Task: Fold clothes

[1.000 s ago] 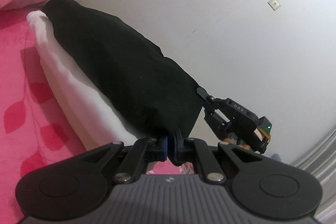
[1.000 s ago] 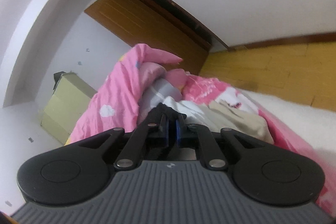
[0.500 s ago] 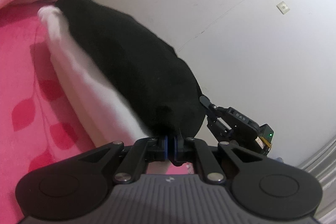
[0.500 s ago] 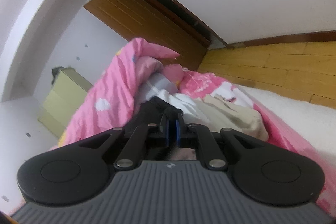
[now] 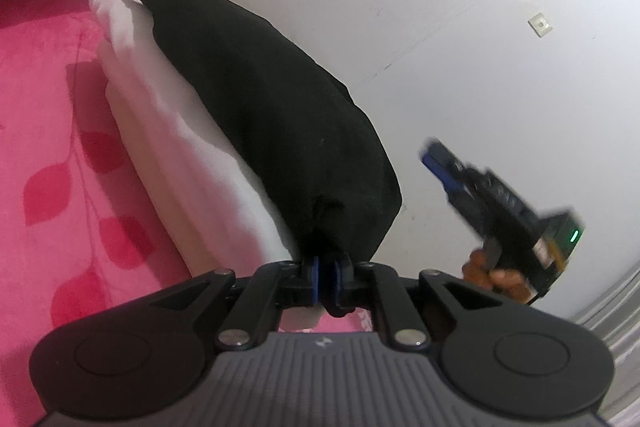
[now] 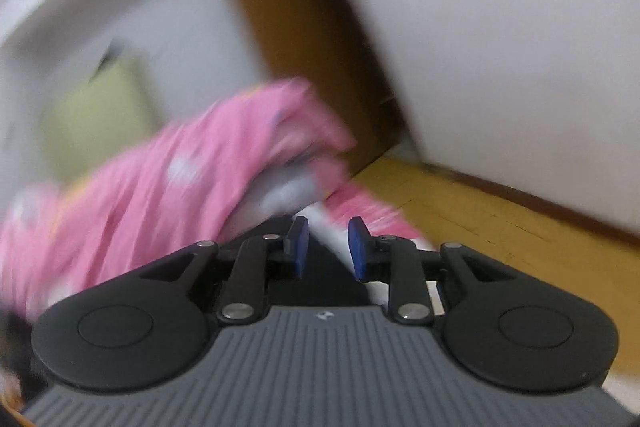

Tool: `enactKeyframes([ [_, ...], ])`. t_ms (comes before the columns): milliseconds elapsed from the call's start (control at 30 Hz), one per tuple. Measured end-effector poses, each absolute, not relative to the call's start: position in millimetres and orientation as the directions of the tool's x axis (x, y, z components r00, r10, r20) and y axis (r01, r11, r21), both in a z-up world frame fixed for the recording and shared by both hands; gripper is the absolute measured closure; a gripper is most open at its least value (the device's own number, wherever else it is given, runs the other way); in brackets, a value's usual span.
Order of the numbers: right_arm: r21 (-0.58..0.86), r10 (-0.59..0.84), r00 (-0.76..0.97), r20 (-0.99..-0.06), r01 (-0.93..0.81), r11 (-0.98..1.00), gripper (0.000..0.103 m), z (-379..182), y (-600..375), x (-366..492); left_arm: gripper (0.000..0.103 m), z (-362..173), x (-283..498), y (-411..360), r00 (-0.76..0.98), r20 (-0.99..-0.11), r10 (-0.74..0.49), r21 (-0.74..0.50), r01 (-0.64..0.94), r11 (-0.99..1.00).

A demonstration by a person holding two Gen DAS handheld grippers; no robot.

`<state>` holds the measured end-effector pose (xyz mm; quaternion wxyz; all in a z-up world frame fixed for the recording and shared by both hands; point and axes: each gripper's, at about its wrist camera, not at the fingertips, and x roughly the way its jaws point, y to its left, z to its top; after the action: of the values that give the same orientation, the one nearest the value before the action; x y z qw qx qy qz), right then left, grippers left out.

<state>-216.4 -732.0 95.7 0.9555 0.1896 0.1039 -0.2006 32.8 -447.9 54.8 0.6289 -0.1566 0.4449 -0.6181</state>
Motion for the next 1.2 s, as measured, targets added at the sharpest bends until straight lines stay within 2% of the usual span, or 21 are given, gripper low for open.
enactKeyframes([
  [133, 0.154, -0.259, 0.850, -0.460, 0.363, 0.919, 0.084, 99.3, -722.7, -124.9, 0.093, 50.8, 30.5, -445.0, -0.153, -0.350, -0.924, -0.748, 0.640, 0.177],
  [200, 0.080, -0.263, 0.796, -0.545, 0.362, 0.929, 0.086, 94.7, -727.3, -84.6, 0.093, 49.3, 29.4, -443.1, -0.151, -0.341, -0.928, -0.748, 0.641, 0.171],
  [267, 0.034, -0.286, 0.759, -0.585, 0.375, 0.926, 0.088, 89.3, -735.2, -55.2, 0.093, 47.9, 28.4, -439.7, -0.146, -0.329, -0.933, -0.749, 0.642, 0.164],
  [400, -0.027, -0.340, 0.703, -0.625, 0.415, 0.909, 0.089, 85.0, -745.9, -22.2, 0.093, 46.0, 22.0, -434.1, -0.133, -0.309, -0.942, -0.736, 0.660, 0.148],
  [500, -0.044, -0.346, 0.703, -0.622, 0.409, 0.912, 0.087, 99.4, -737.9, -19.9, 0.093, 41.7, 23.2, -437.3, -0.131, -0.294, -0.947, -0.741, 0.656, 0.139],
  [600, -0.044, -0.251, 0.750, -0.612, 0.285, 0.958, 0.087, 115.1, -717.0, -19.6, 0.093, 36.2, 29.2, -441.7, -0.136, -0.266, -0.954, -0.761, 0.638, 0.121],
  [700, -0.080, -0.183, 0.706, -0.684, 0.176, 0.981, 0.087, 108.1, -701.3, 7.8, 0.093, 34.1, 28.9, -439.1, -0.136, -0.251, -0.958, -0.767, 0.632, 0.111],
  [800, -0.124, -0.222, 0.674, -0.705, 0.192, 0.974, 0.086, 92.9, -697.9, 38.9, 0.093, 31.6, 31.1, -440.2, -0.128, -0.246, -0.961, -0.756, 0.646, 0.108],
  [933, -0.152, -0.280, 0.677, -0.681, 0.244, 0.958, 0.085, 101.2, -690.0, 64.3, 0.093, 29.8, 33.0, -442.1, -0.139, -0.232, -0.963, -0.767, 0.635, 0.094],
  [967, -0.160, -0.261, 0.693, -0.672, 0.208, 0.965, 0.084, 105.3, -681.1, 67.5, 0.093, 29.7, 32.8, -442.1, -0.138, -0.228, -0.964, -0.766, 0.636, 0.090],
  [1067, -0.214, -0.233, 0.698, -0.677, 0.116, 0.970, 0.070, 109.8, -651.9, 81.6, 0.093, 28.7, 32.4, -441.7, -0.136, -0.213, -0.968, -0.774, 0.628, 0.082],
  [1200, -0.334, -0.276, 0.626, -0.729, 0.026, 0.942, 0.068, 91.0, -618.0, 109.6, 0.093, 28.8, 33.9, -441.8, -0.137, -0.206, -0.969, -0.784, 0.616, 0.079],
])
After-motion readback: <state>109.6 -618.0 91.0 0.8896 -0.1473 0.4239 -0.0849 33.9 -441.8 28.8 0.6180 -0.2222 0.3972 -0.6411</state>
